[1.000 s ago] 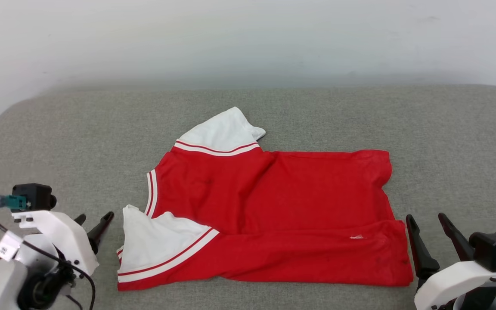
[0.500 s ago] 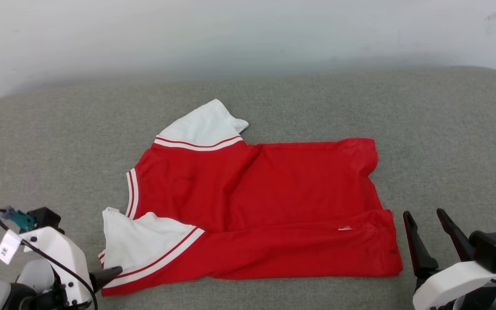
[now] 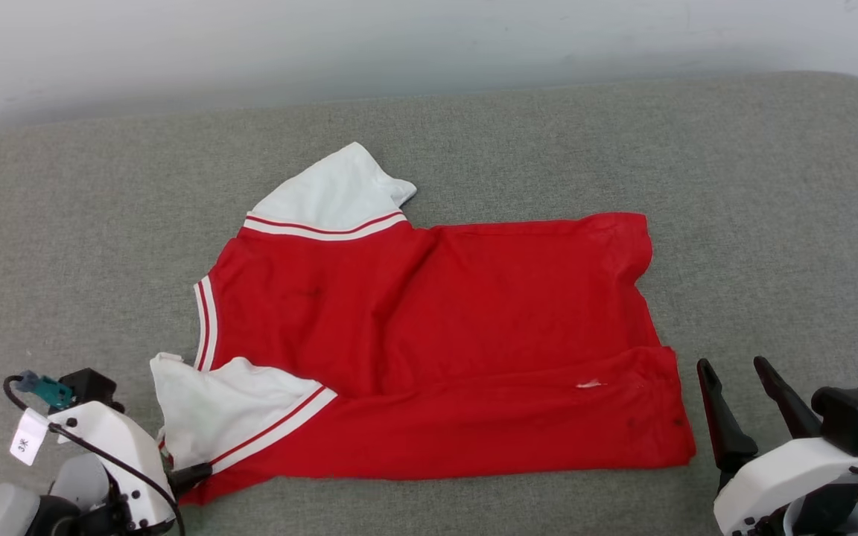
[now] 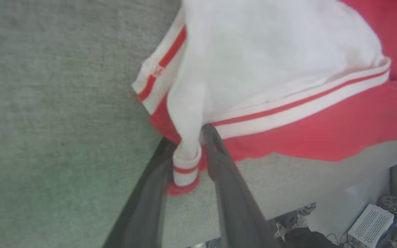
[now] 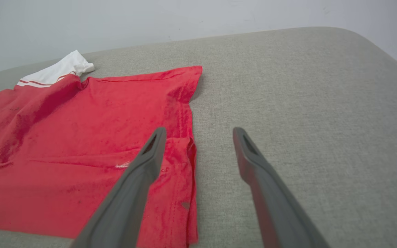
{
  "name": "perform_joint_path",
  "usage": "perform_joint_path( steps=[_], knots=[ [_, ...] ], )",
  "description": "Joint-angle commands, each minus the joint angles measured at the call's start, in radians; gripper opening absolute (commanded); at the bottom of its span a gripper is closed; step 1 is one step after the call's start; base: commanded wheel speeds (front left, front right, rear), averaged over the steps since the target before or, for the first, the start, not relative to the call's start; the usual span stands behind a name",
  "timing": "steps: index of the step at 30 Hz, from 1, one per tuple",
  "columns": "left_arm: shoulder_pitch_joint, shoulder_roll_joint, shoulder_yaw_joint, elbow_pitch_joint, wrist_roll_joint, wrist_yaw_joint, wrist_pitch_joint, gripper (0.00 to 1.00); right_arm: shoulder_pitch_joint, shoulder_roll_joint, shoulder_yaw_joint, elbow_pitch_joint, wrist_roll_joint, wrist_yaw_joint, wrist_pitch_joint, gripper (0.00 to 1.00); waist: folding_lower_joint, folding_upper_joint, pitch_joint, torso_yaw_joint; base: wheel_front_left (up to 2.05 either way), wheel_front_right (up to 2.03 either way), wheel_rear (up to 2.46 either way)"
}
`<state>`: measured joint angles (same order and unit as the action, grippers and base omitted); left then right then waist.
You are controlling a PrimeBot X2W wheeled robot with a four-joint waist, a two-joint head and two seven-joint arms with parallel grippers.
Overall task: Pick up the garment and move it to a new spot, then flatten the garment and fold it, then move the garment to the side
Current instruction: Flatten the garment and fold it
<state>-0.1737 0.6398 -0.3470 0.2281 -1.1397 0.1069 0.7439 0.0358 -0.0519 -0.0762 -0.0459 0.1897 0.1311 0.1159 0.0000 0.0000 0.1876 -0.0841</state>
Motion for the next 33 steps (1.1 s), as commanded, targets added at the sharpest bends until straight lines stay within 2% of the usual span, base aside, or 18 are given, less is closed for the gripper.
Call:
perform_joint_path(
  steps=[1, 6, 10, 13, 19, 29, 30, 31, 32, 33],
  knots=[
    [0.007, -0.041, -0.027, 0.021, 0.003, -0.007, -0.009, 0.0, -0.013, 0.003, -0.001, -0.005, -0.003, -0.001, 0.009, 1.0, 0.0, 0.0, 0.0, 0.001, 0.0, 0.0, 0.0],
    [-0.015, -0.046, -0.014, 0.03, 0.013, -0.038, -0.052, 0.0, -0.008, 0.002, -0.018, -0.012, 0.011, -0.001, 0.089, 1.0, 0.0, 0.0, -0.009, 0.009, 0.0, 0.0, 0.0],
    [-0.033, -0.02, 0.001, -0.002, 0.029, -0.045, -0.077, 0.0, 0.007, -0.024, -0.037, -0.014, 0.026, -0.001, 0.234, 1.0, 0.0, 0.0, -0.019, 0.019, 0.0, 0.0, 0.0],
    [-0.035, 0.001, 0.01, -0.044, 0.043, -0.038, -0.089, 0.0, 0.005, -0.051, -0.026, -0.026, 0.048, -0.001, 0.349, 1.0, 0.0, 0.0, -0.02, 0.028, 0.0, 0.0, 0.0],
    [-0.024, 0.028, 0.023, -0.165, 0.068, -0.016, -0.106, 0.0, -0.019, -0.091, 0.034, -0.01, 0.087, -0.001, 0.465, 1.0, 0.0, 0.0, 0.002, 0.051, 0.0, 0.0, 0.0],
    [0.0, 0.036, 0.023, -0.273, 0.095, 0.013, -0.127, 0.0, -0.063, -0.111, 0.125, 0.109, 0.161, 0.0, 0.569, 1.0, 0.0, 0.0, 0.051, 0.079, 0.0, 0.0, 0.0],
    [0.001, 0.036, 0.023, -0.275, 0.095, 0.014, -0.129, 0.0, -0.066, -0.11, 0.128, 0.119, 0.169, 0.0, 0.577, 0.55, 0.0, 0.0, 0.052, 0.08, 0.0, 0.0, 0.0],
    [0.002, 0.035, 0.023, -0.276, 0.096, 0.012, -0.132, 0.0, -0.068, -0.112, 0.134, 0.124, 0.171, 0.0, 0.582, 0.16, 0.0, 0.0, 0.053, 0.08, 0.0, 0.0, 0.0],
    [0.004, 0.035, 0.022, -0.276, 0.096, 0.012, -0.132, 0.0, -0.071, -0.114, 0.136, 0.129, 0.177, 0.0, 0.585, 0.0, 0.0, 0.0, 0.053, 0.081, 0.0, 0.0, 0.0],
    [0.006, 0.035, 0.021, -0.276, 0.096, 0.011, -0.134, 0.0, -0.077, -0.114, 0.138, 0.132, 0.181, 0.0, 0.587, 0.0, 0.0, 0.0, 0.053, 0.082, 0.0, 0.0, 0.0]
  ],
)
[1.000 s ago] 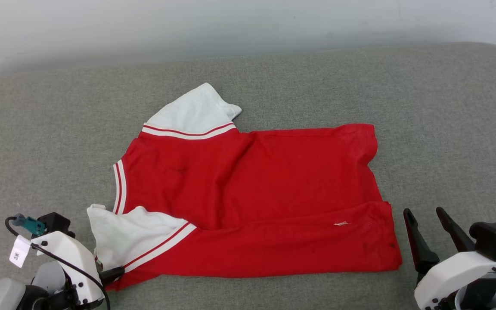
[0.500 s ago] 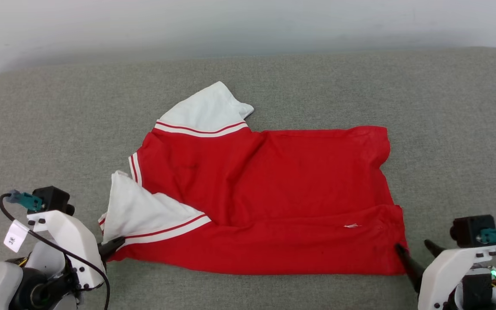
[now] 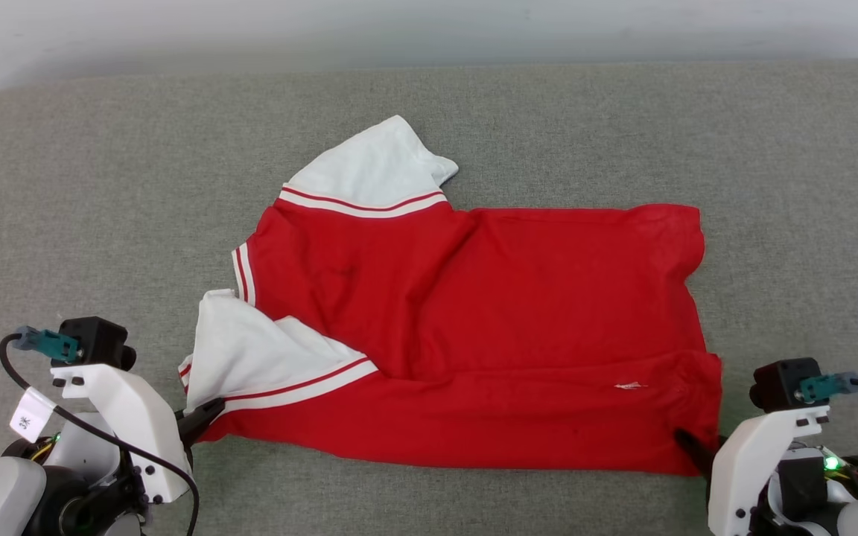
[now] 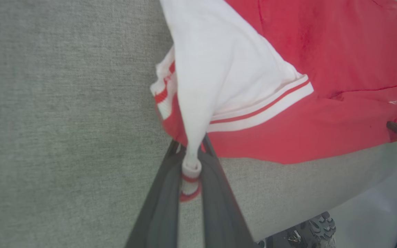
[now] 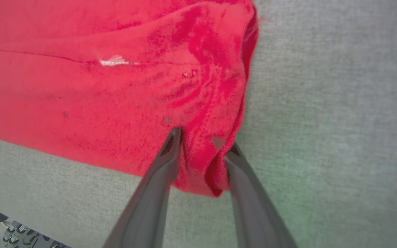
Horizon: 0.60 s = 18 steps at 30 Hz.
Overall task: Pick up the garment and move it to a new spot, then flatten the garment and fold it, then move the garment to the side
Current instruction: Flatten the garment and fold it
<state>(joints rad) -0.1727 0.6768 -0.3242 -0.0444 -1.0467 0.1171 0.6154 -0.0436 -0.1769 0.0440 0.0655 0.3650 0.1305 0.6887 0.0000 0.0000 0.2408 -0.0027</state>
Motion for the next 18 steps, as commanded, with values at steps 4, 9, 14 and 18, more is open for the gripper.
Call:
perform_joint_path(
  steps=[4, 9, 14, 18],
  knots=[
    [0.01, -0.007, -0.002, -0.004, 0.008, -0.01, -0.023, 0.0, -0.016, -0.009, 0.009, 0.02, 0.018, 0.0, 0.014, 0.0, 0.0, 0.0, -0.01, 0.001, 0.0, 0.0, 0.0],
    [0.021, -0.013, -0.001, -0.002, 0.015, -0.014, -0.048, 0.0, -0.019, -0.03, -0.009, -0.011, 0.023, 0.0, 0.01, 0.0, 0.0, 0.0, -0.041, 0.004, 0.0, 0.0, 0.0],
    [0.063, -0.014, -0.004, -0.012, 0.031, -0.008, -0.081, 0.0, 0.019, -0.042, 0.0, -0.043, 0.026, 0.0, 0.008, 0.0, 0.0, 0.0, -0.107, 0.007, 0.0, 0.0, 0.0],
    [0.121, -0.026, -0.014, -0.023, 0.028, -0.006, -0.104, 0.0, 0.064, -0.052, -0.002, -0.051, 0.039, 0.0, 0.014, 0.0, 0.0, 0.0, -0.17, 0.013, 0.0, 0.0, 0.0]
  ],
)
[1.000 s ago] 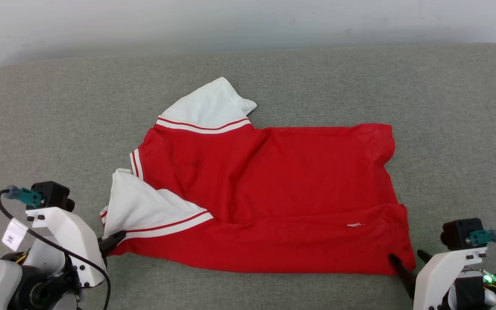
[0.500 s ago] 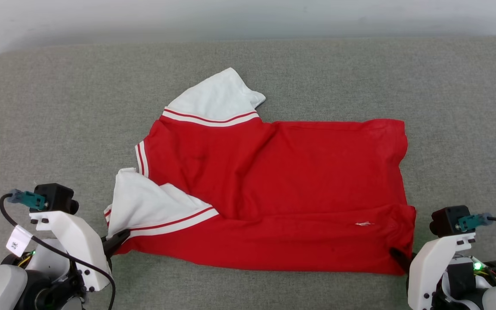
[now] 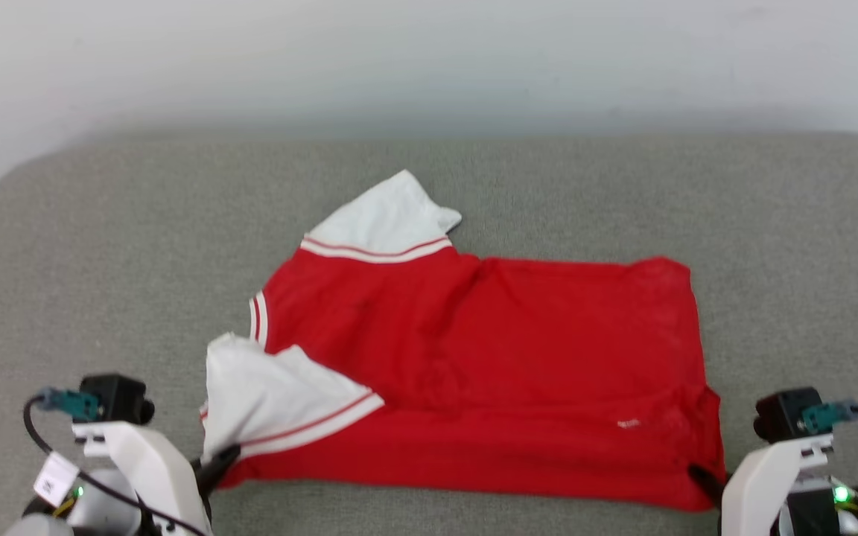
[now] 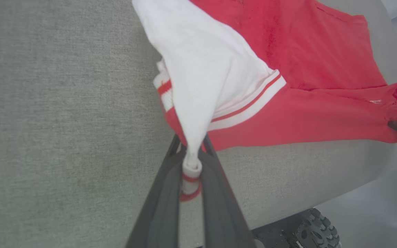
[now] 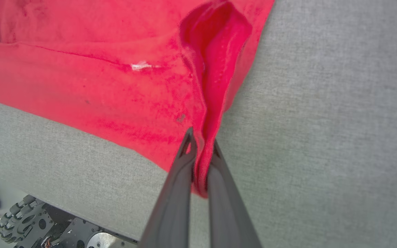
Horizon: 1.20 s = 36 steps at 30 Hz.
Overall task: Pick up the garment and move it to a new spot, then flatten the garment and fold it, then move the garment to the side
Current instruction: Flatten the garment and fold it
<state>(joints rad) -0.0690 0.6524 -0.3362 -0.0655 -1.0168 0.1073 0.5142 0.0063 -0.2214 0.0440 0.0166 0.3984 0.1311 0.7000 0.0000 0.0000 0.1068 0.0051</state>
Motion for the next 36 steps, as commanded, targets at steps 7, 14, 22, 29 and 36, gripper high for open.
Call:
perform_joint_path(
  steps=[7, 14, 22, 29, 36],
  knots=[
    [0.148, 0.0, 0.005, -0.016, -0.026, 0.039, -0.022, 0.0, 0.114, -0.01, -0.01, -0.018, 0.026, -0.001, 0.003, 0.0, 0.0, 0.0, -0.11, 0.025, 0.0, 0.0, 0.0],
    [0.258, 0.003, 0.031, -0.014, -0.063, 0.06, -0.044, 0.0, 0.19, -0.009, -0.02, -0.026, 0.032, -0.001, -0.005, 0.0, 0.0, 0.0, -0.128, 0.039, 0.0, 0.0, 0.0],
    [0.231, -0.041, -0.008, 0.068, -0.054, 0.026, -0.06, 0.18, 0.235, 0.017, -0.031, 0.016, 0.018, -0.001, -0.066, 1.0, 0.0, 0.0, -0.12, 0.044, 0.0, 0.0, 0.0],
    [0.161, -0.069, -0.021, 0.147, -0.013, -0.013, -0.116, 1.0, 0.239, 0.055, -0.054, -0.011, -0.02, -0.001, -0.247, 1.0, 0.0, 0.0, -0.116, 0.031, 0.0, 0.0, 0.0],
    [0.099, -0.072, -0.001, 0.15, 0.083, -0.035, -0.265, 1.0, 0.21, 0.103, -0.098, -0.067, -0.106, -0.001, -0.451, 1.0, 0.0, 0.0, -0.12, 0.013, 0.0, 0.0, 0.0]
  ],
)
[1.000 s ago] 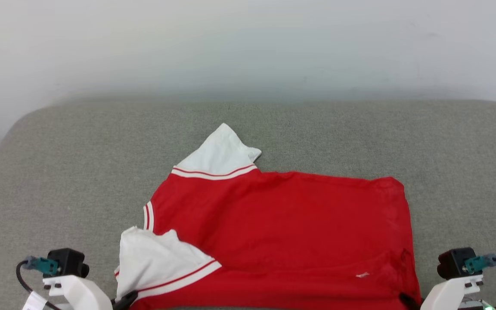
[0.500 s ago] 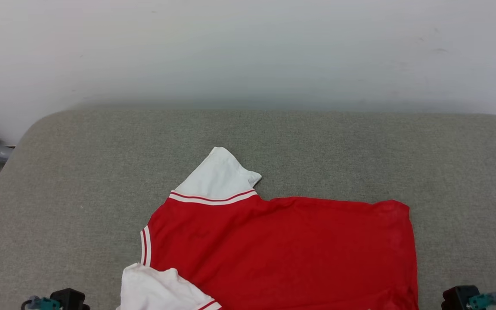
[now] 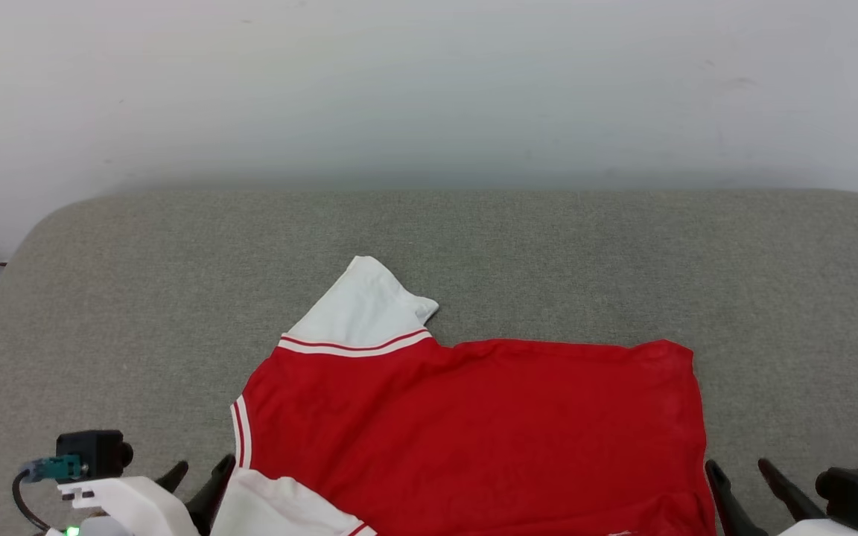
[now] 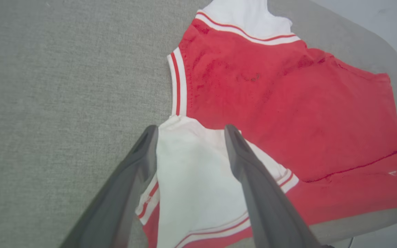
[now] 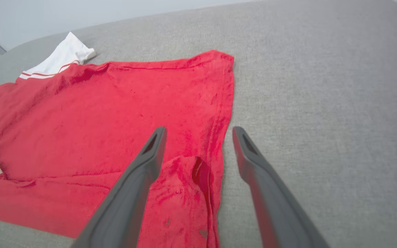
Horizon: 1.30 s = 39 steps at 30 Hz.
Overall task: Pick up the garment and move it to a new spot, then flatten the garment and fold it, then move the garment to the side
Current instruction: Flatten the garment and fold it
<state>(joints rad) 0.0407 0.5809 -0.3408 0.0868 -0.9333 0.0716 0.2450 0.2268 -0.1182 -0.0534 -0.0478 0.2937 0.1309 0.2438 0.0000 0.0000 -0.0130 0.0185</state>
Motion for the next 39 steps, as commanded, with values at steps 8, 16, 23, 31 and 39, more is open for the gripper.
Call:
perform_joint_path(
  steps=[8, 16, 23, 31, 39],
  knots=[
    [-0.123, -0.064, -0.001, -0.011, 0.109, -0.018, -0.189, 1.0, -0.078, 0.046, -0.051, -0.068, -0.087, 0.0, -0.14, 1.0, 0.0, 0.0, 0.031, -0.018, 0.0, 0.0, 0.0],
    [-0.293, -0.097, -0.022, 0.044, 0.241, -0.026, -0.336, 1.0, -0.189, 0.065, -0.067, -0.166, -0.123, 0.0, -0.159, 1.0, 0.0, 0.0, 0.165, -0.05, 0.0, 0.0, 0.0],
    [-0.478, -0.107, -0.025, 0.145, 0.289, -0.057, -0.387, 1.0, -0.271, 0.069, -0.07, -0.198, -0.13, -0.001, -0.165, 1.0, 0.0, 0.0, 0.284, -0.086, 0.0, 0.0, 0.0],
    [-0.694, -0.082, -0.059, 0.32, 0.243, -0.159, -0.231, 1.0, -0.311, 0.069, -0.057, -0.174, -0.11, -0.001, -0.176, 1.0, 0.0, 0.0, 0.347, -0.137, 0.0, 0.0, 0.0],
    [-0.876, -0.008, -0.169, 0.421, 0.095, -0.202, 0.145, 1.0, -0.321, 0.069, -0.041, -0.137, -0.081, 0.0, -0.196, 1.0, 0.0, 0.0, 0.382, -0.197, 0.0, 0.0, 0.0]
  ],
)
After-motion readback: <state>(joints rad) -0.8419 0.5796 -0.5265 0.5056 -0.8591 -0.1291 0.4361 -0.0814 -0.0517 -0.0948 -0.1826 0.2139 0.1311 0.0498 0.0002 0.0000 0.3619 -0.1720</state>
